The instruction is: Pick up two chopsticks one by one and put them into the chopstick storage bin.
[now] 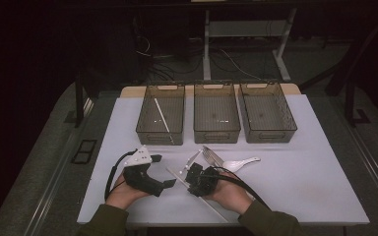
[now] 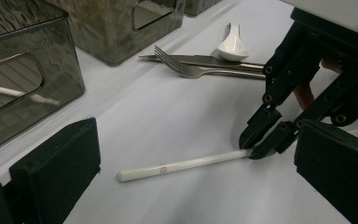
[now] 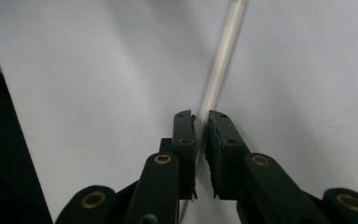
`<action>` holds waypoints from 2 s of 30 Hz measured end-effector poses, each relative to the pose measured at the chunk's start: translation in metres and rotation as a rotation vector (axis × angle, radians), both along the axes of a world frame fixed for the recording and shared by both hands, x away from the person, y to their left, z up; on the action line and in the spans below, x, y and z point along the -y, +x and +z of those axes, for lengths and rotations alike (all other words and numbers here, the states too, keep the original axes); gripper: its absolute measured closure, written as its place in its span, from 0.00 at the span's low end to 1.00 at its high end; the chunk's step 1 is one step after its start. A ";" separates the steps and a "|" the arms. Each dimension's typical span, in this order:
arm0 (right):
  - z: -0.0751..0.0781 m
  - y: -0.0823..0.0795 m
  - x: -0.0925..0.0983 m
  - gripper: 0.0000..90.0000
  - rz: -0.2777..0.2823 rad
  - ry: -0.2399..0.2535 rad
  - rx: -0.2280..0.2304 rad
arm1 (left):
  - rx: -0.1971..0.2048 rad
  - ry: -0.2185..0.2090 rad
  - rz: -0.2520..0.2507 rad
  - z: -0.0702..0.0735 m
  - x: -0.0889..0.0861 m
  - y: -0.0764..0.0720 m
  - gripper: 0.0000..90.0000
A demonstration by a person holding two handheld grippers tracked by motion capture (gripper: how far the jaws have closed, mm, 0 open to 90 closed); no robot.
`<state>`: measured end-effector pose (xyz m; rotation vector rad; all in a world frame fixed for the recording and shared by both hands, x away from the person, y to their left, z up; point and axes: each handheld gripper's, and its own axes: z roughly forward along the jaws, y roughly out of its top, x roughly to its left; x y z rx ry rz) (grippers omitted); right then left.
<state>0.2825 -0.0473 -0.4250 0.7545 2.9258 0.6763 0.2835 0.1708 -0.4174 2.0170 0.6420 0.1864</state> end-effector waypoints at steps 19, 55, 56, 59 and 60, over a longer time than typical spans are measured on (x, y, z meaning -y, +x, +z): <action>0.005 0.011 -0.015 0.94 -0.032 -0.139 -0.056 | -0.001 -0.001 -0.003 0.000 0.000 0.000 0.00; 0.065 0.060 0.040 0.94 -0.223 0.113 -0.043 | 0.001 -0.015 -0.008 0.000 0.000 -0.001 0.00; 0.070 0.060 0.041 0.94 -0.224 0.126 -0.037 | 0.004 -0.014 -0.009 0.000 0.000 0.000 0.00; 0.083 0.066 0.040 0.94 -0.231 0.146 -0.014 | 0.003 -0.014 -0.011 0.000 0.000 0.000 0.00; 0.087 0.069 0.039 0.94 -0.236 0.149 -0.012 | 0.005 -0.011 -0.012 0.000 0.000 0.000 0.00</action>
